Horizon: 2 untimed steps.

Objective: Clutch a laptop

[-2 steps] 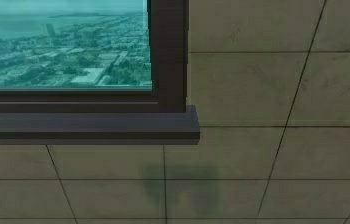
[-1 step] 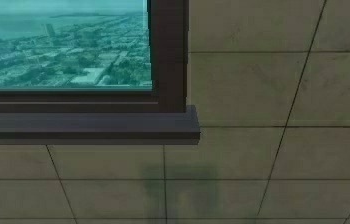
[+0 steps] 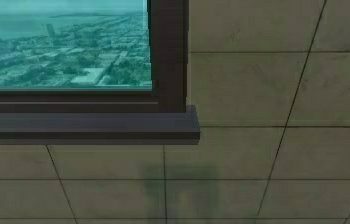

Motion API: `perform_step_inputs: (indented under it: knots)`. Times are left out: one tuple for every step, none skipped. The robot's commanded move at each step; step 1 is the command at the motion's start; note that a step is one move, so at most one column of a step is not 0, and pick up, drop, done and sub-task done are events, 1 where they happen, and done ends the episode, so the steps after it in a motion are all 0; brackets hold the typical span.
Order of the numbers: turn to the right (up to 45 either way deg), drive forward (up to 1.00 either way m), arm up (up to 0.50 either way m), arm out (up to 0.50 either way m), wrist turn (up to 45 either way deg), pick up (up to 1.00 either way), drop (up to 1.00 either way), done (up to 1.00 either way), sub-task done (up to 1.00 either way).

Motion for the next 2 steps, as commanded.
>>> perform_step_inputs:
  knots:
    - [0.0, 0.00, 0.00, 0.00, 45.0, 0.00, 0.00, 0.00, 0.00]
    - [0.0, 0.00, 0.00, 0.00, 45.0, 0.00, 0.00, 0.00, 0.00]
